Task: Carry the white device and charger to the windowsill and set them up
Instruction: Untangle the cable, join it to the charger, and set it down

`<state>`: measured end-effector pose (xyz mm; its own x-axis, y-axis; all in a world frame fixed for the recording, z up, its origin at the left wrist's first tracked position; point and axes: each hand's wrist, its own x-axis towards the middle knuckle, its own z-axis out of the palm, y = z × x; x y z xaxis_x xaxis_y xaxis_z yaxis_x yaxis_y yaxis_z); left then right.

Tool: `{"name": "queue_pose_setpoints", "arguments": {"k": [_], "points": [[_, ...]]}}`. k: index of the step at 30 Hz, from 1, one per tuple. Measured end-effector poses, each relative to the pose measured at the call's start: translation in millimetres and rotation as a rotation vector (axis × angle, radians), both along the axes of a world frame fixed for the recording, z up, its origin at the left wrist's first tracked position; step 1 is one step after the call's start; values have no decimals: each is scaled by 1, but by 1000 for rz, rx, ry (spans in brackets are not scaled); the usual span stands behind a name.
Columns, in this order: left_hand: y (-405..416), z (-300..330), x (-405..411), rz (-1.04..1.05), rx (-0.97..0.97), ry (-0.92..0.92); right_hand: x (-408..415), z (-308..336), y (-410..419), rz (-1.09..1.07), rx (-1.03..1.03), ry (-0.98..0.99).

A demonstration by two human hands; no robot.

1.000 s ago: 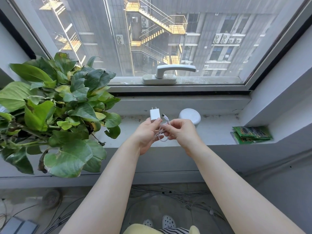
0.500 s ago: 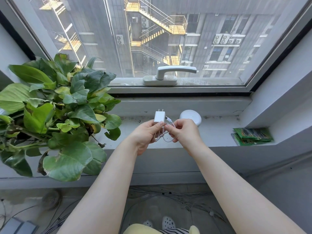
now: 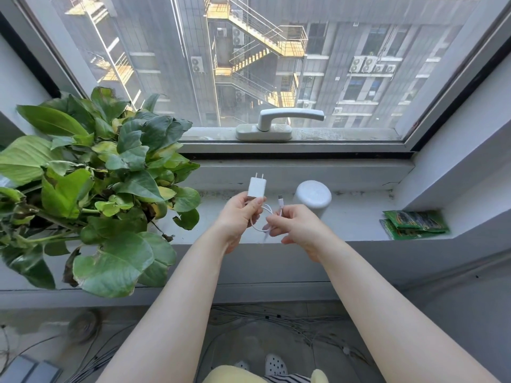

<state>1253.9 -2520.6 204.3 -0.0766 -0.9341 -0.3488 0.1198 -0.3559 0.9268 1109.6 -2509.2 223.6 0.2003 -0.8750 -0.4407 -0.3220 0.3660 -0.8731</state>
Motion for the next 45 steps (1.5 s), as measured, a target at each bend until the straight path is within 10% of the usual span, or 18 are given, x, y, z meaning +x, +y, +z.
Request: {"name": "queue_pose_setpoints", "arguments": {"k": [14,34,45], "points": [[-10,-41,-7,32,56,-290,14,-37,-25,138,-132,371],[-19,-57,-13,423,66,-488,22,-70,-20,-306,-283,206],[-13,-60,-15,392,-21,-703,28,-84,-25,-186,-439,442]]}}
